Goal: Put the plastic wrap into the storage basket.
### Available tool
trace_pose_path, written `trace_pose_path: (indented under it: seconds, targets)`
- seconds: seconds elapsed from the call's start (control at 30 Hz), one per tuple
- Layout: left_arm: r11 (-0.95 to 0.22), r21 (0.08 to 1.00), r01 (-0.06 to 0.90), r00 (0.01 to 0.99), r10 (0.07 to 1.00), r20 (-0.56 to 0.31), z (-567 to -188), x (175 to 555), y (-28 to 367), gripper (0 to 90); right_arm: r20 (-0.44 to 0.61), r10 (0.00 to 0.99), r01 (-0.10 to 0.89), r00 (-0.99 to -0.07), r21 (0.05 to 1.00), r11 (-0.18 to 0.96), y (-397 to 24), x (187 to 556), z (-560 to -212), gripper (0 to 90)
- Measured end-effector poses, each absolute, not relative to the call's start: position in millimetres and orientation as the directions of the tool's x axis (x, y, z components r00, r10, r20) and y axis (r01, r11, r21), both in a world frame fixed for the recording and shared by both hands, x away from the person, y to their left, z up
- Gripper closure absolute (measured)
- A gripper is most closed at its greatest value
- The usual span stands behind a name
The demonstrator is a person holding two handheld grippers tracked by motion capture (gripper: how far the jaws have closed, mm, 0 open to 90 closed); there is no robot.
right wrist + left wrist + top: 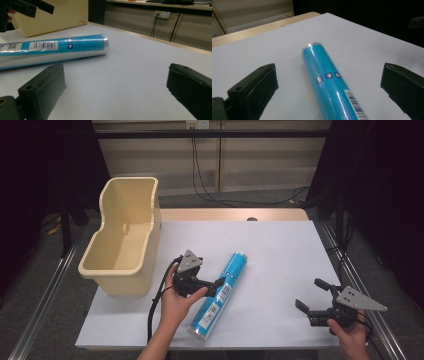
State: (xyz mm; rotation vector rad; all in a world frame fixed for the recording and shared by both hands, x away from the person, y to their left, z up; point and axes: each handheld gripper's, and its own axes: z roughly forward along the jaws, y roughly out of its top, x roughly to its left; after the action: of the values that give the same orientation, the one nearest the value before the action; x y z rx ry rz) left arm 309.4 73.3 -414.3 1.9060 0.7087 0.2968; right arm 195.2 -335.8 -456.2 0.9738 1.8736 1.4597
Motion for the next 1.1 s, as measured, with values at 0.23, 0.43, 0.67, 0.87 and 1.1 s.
trace_pose_path:
  seconds: [0.23,0.43,0.67,0.87,1.1]
  targets:
    - [-0.384,0.828,0.409,0.798,0.591,-0.120,-415.3,317.4,61.5,0.8,0.002,0.818,0.205,-0.575,0.969,0.142,-335.2,195.0,-456.5,1.6]
    - [-0.431,0.766,0.478,0.784,0.602,-0.150,-418.6,323.1,53.6,0.1,0.001,0.817,0.205,-0.576,0.968,0.143,-335.0,194.7,-456.6,1.7]
    - [-0.478,0.682,0.554,0.753,0.637,-0.165,-421.3,330.5,45.4,0.1,-0.002,0.817,0.204,-0.577,0.968,0.146,-334.7,194.8,-456.7,1.8]
    - [-0.497,0.630,0.596,0.737,0.651,-0.183,-425.9,334.5,41.2,0.1,-0.003,0.817,0.204,-0.577,0.968,0.148,-334.6,194.8,-456.7,1.8]
    - [-0.546,0.563,0.621,0.735,0.656,-0.173,-428.4,337.2,37.0,0.6,-0.004,0.816,0.204,-0.578,0.967,0.150,-334.4,194.7,-456.8,1.8]
